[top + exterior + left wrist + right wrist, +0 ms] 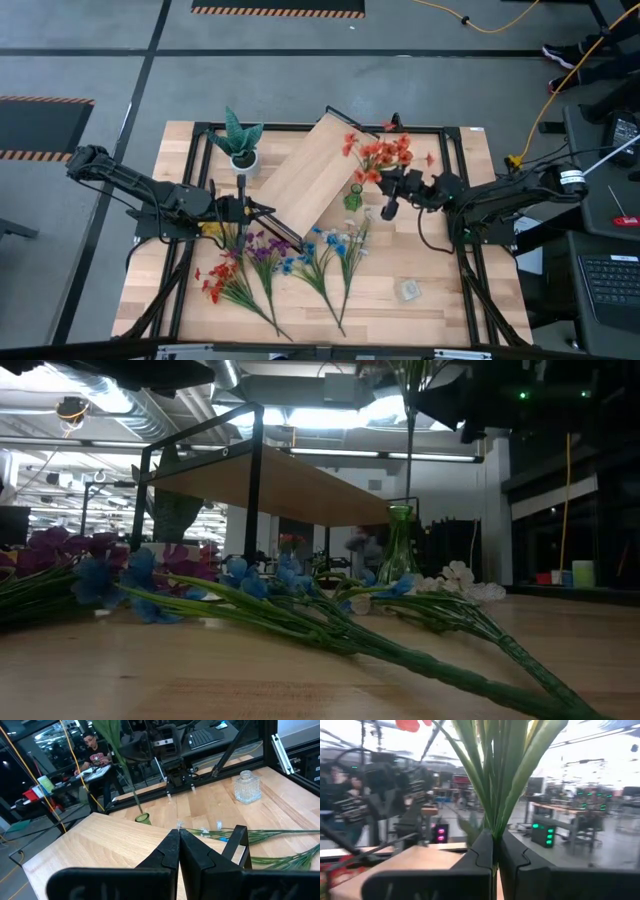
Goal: Pick and place flowers into a vace then onto a shelf
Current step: Put the orange flowers into the green vase
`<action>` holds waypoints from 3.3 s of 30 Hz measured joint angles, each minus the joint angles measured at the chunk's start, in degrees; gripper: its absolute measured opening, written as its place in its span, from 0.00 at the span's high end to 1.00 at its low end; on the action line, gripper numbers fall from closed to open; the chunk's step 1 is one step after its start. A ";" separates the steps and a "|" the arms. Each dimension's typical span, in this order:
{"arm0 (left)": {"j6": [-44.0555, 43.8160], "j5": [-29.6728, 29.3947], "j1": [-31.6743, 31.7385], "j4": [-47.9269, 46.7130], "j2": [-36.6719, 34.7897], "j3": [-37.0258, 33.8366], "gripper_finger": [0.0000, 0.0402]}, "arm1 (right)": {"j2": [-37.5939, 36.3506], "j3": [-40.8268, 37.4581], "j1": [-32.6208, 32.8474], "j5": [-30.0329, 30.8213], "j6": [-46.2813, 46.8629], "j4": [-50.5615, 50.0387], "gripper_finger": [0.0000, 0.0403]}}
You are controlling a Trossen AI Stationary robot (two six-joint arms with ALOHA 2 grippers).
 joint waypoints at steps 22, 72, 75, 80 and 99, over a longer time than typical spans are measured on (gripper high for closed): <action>0.12 0.00 0.00 0.00 0.00 0.00 0.99 | 2.22 0.38 0.00 -0.90 1.63 -0.12 0.99; 0.10 0.00 0.00 0.00 -0.01 0.00 0.99 | 17.31 -7.37 -2.51 1.84 2.68 17.44 0.97; 0.10 0.00 0.00 0.00 -0.01 0.00 0.99 | 17.31 -7.37 -2.51 1.85 1.94 16.41 0.96; 0.10 0.00 0.00 0.00 0.00 0.00 0.99 | 17.31 -7.37 -2.51 2.90 1.59 15.98 0.93; -0.04 0.00 0.00 -0.20 0.00 0.00 0.99 | 17.22 -7.34 -2.46 2.72 3.34 8.61 0.59</action>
